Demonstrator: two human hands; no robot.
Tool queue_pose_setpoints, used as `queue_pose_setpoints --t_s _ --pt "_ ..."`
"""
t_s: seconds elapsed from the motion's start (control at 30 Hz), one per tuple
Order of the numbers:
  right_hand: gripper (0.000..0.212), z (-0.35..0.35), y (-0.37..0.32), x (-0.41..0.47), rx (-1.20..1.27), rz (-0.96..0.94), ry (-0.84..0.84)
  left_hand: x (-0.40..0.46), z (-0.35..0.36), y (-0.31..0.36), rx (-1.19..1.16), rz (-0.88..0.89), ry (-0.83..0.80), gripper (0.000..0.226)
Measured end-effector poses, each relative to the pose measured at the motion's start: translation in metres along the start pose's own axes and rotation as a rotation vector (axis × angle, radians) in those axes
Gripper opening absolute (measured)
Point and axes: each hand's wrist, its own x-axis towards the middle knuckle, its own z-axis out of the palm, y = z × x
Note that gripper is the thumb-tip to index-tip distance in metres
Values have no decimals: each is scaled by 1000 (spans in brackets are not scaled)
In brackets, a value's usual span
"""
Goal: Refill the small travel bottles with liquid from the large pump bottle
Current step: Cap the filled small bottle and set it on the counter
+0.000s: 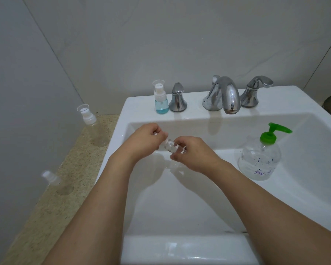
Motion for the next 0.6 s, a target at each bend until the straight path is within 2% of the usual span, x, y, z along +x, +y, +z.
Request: queue_pose_setpoints --t_s 0.17,0.3,0.47,0.6 --pt "21 0 -1 0 1 3 -1 2 -1 0 10 -4 11 8" --pt "23 -1 -2 -1 -2 10 -5 0 -1 0 25 -7 3 21" --pt "23 -1 -3 -1 -10 7 -1 0 -1 1 2 -3 -5 8" --pt "22 -1 -3 -1 -22 -5 1 1 -1 -1 9 1 -4 17"
